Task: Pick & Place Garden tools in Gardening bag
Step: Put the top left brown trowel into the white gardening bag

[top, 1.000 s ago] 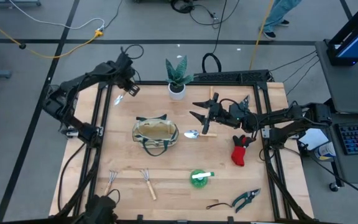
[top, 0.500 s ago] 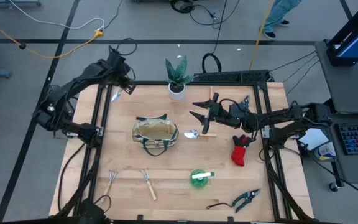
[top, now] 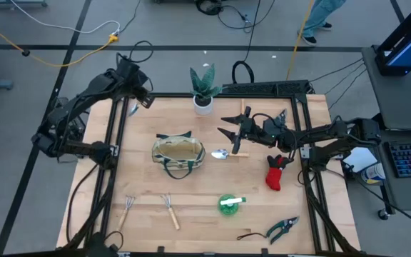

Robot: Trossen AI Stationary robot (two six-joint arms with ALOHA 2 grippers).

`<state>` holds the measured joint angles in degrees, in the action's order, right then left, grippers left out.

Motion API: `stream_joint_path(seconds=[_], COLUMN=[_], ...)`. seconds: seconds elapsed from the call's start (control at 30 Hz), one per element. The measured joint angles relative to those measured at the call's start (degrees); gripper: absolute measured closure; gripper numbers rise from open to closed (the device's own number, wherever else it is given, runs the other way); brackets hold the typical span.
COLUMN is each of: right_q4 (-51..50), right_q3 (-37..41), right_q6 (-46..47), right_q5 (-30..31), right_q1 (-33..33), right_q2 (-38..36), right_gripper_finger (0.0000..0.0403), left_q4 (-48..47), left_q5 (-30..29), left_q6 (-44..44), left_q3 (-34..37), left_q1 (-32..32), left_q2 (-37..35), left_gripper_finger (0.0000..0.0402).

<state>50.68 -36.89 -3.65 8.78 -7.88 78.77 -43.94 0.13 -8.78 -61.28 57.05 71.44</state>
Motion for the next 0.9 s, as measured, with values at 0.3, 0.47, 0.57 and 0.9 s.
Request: stream_joint_path(seconds=[0.3, 0.47, 0.57, 0.9], right_q4=[-0.02, -0.11, -0.49, -0.81], right_q3=[0.01, 0.01, 0.01, 0.01], right_q6=[0.00, -0.01, -0.01, -0.01], right_q5=[0.00, 0.00, 0.00, 0.00], right_q1=[0.00, -0.02, -0.01, -0.01], right_q2=[-0.01, 0.01, 0.00, 0.00], right_gripper_finger=[0.0211, 0.0211, 0.0211, 0.0211], left_q4=[0.02, 0.02, 0.07, 0.45], left_q5=[0.03, 2.26, 4.04, 4.38], left_q6=[0.00, 0.02, 0.01, -0.14], left_q3=[0.00, 0.00, 0.00, 0.00], left_q1=[-4.41, -7.23, -9.16, -15.47], left_q2=[-4.61, -6.87, -7.93, -8.92], left_gripper_finger=[0.0338, 0.0338, 0.0338, 0.0333])
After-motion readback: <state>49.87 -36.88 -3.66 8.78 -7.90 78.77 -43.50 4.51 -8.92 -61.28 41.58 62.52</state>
